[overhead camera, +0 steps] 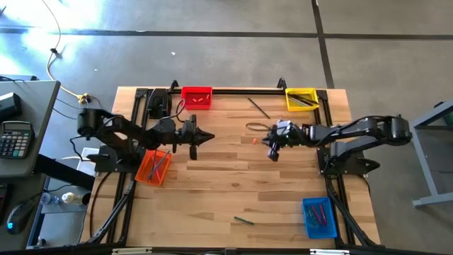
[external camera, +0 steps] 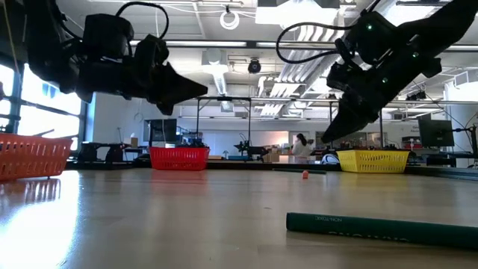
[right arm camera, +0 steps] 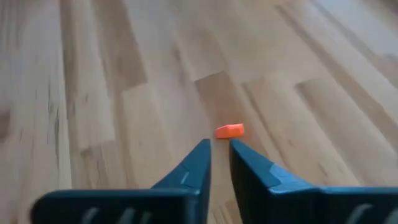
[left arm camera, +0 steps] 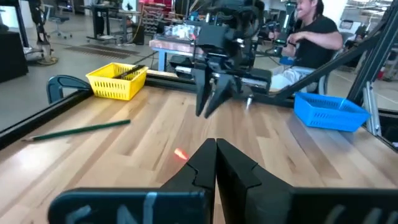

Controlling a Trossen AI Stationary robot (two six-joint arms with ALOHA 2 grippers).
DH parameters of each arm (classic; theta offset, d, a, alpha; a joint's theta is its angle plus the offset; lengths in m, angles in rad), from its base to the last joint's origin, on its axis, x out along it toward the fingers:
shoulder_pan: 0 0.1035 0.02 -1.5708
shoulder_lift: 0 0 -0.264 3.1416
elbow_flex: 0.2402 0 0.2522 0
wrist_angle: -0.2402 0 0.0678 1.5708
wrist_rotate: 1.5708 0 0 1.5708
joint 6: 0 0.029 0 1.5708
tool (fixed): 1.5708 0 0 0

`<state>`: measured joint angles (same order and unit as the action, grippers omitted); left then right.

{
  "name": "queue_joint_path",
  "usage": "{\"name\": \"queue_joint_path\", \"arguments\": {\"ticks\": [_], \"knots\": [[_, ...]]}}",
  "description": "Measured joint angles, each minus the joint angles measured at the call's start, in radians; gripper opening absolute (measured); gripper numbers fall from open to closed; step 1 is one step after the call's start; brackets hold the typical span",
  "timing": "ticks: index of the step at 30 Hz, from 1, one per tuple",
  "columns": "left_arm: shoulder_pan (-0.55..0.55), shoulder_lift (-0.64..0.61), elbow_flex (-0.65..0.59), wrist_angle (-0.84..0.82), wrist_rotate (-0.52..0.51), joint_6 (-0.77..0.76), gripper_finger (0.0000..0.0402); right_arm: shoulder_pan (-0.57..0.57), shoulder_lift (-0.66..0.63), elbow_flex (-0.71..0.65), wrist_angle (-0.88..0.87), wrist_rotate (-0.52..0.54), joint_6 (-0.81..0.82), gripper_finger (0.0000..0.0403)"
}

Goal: Sort crayons/erasers/pens/pencils in bins
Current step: Put the orange pencil eraser into the red bin

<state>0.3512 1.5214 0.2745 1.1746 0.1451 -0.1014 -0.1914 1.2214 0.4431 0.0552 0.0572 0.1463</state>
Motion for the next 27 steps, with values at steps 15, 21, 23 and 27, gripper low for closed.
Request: {"name": "queue_joint_path", "arguments": {"ticks": [15, 21, 23, 27], "knots": [[0.0, 0.018, 0.0, -0.013, -0.001, 0.079, 0.0, -0.092, 0.419, 0.423, -0.361, -0.119, -0.671, 0.0129], [-0.005, 0.018, 0.0, -0.021, -0.001, 0.071, 0.0, -0.095, 0.563, 0.566, -0.555, -0.074, -0.784, 0.013], [-0.01, 0.018, 0.0, -0.022, 0.0, 0.071, 0.0, -0.096, 0.59, 0.597, -0.589, -0.072, -0.812, 0.0129], [-0.018, 0.018, 0.0, -0.027, 0.001, 0.061, 0.0, -0.097, 0.61, 0.614, -0.608, -0.076, -0.82, 0.0127]]}}
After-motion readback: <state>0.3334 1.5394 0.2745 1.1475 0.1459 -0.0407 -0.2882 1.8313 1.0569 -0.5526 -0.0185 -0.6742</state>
